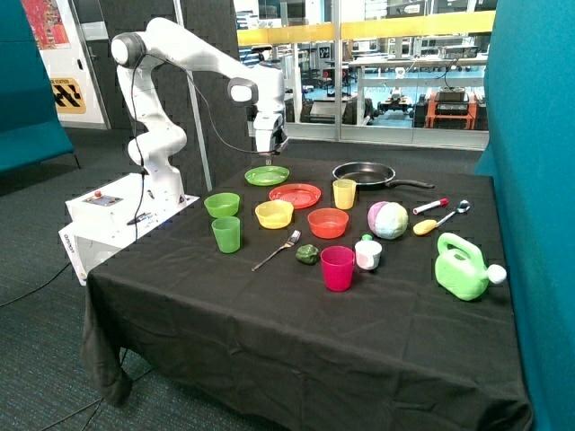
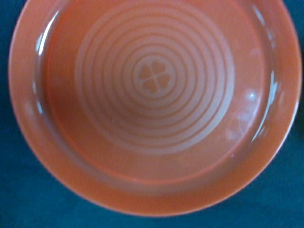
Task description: Stack the bowls
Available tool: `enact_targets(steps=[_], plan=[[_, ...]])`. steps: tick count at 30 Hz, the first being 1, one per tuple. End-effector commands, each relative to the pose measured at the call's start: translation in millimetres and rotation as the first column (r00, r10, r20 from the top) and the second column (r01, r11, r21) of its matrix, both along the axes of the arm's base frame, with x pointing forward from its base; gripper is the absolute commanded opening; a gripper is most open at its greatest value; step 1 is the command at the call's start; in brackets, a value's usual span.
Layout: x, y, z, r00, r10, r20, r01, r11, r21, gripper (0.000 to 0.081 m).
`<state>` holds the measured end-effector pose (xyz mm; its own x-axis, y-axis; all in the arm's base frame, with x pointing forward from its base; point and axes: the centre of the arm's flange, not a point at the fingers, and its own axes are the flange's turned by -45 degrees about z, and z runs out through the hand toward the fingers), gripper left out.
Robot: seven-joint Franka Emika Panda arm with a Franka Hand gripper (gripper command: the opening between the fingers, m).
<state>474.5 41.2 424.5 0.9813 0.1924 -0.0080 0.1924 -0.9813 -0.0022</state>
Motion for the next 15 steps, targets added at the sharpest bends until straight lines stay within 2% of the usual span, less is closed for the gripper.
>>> enact_targets(steps=[1, 9, 15], plan=[[-27.9, 16.7, -6.5, 1.000, -0.028, 0.0083, 0.028, 1.000, -0.0006, 0.0264], [-57.4, 16.9, -11.9, 0.999, -0.050, 0.0083, 0.050, 0.999, -0.0006, 0.0263], [-83.0, 8.3, -23.4, 0.997, -0.074, 0.0083, 0.074, 0.997, -0.0006, 0.0312]])
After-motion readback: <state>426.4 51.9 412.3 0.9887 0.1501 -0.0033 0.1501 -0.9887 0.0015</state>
